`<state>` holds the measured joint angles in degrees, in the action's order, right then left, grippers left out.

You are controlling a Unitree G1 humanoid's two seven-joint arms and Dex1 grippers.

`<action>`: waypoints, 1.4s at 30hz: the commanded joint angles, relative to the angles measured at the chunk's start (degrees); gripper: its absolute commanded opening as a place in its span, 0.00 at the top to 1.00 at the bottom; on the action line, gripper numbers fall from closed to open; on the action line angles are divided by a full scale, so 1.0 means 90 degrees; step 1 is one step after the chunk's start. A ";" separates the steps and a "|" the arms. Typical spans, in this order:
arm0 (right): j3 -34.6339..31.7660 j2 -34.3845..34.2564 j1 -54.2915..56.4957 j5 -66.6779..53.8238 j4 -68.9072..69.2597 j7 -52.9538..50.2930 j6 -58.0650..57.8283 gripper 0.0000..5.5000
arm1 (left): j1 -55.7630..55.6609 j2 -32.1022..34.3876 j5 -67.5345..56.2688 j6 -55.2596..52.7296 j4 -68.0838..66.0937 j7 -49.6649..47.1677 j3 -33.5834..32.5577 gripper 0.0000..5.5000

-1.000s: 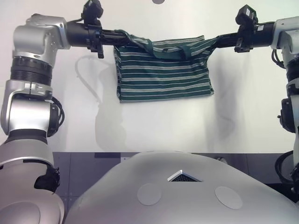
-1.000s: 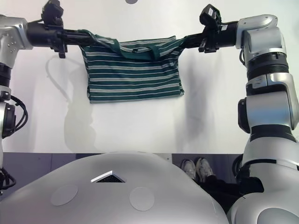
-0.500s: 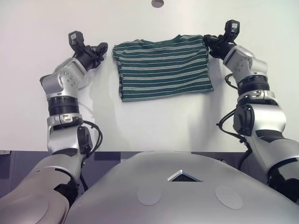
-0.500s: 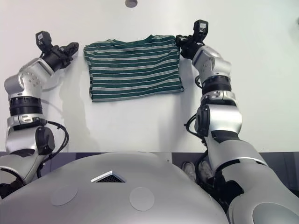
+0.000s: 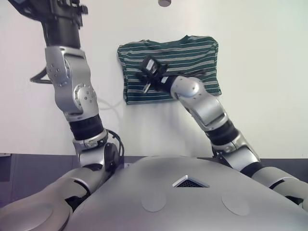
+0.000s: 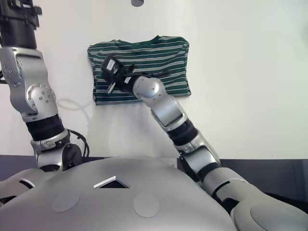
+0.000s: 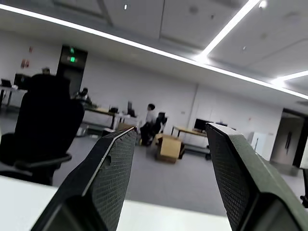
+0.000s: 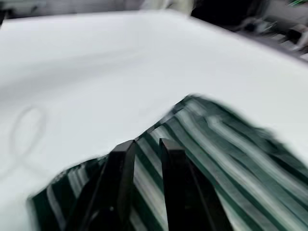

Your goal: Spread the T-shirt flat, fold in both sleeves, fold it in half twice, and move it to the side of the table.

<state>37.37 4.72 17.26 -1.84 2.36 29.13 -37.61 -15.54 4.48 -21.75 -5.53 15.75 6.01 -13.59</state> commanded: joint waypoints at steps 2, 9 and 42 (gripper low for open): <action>0.0892 0.1209 0.0148 0.0330 -0.1355 0.1605 0.0223 0.83 | -0.0177 -0.0001 0.0133 0.0095 -0.0188 -0.0068 0.0099 0.52; 0.0792 0.6231 -0.1156 0.0159 0.0449 0.5407 0.3719 0.83 | -0.0376 0.0002 0.0348 -0.0160 -0.0172 0.0620 0.1292 0.52; -0.3957 0.6462 -0.1635 0.0741 0.0736 0.2707 0.5171 0.83 | -0.1812 0.1785 0.3857 0.1383 -0.4286 0.2305 0.4326 0.52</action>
<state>0.44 68.54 -1.59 2.70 15.56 58.99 1.69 -33.85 20.33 17.33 3.96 -30.59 29.89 32.19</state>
